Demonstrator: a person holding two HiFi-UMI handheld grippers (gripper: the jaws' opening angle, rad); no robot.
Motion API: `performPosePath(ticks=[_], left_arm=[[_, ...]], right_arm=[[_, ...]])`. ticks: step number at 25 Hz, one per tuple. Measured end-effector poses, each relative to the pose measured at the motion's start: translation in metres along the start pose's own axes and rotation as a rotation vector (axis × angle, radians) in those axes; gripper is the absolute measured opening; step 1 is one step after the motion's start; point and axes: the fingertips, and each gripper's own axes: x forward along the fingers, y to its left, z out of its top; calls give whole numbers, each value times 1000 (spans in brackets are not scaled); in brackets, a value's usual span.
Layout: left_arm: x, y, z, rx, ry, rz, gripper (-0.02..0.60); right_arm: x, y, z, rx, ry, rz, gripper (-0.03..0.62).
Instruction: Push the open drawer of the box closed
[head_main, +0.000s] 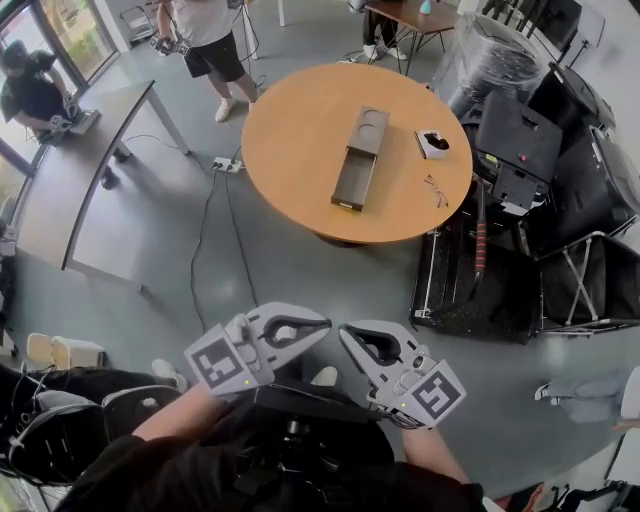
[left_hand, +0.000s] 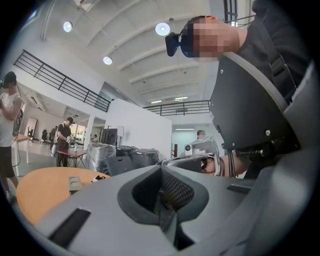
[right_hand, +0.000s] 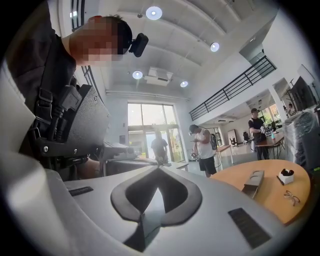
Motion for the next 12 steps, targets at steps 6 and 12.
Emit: performPosePath(ticks=[6, 12], left_arm=[[-6, 73, 5, -4, -5, -25, 32], [-14, 154, 6, -7, -4, -86, 32]], right_arm=[[50, -49, 2, 0, 19, -58, 9], [115, -100, 3, 5, 42, -112, 9]])
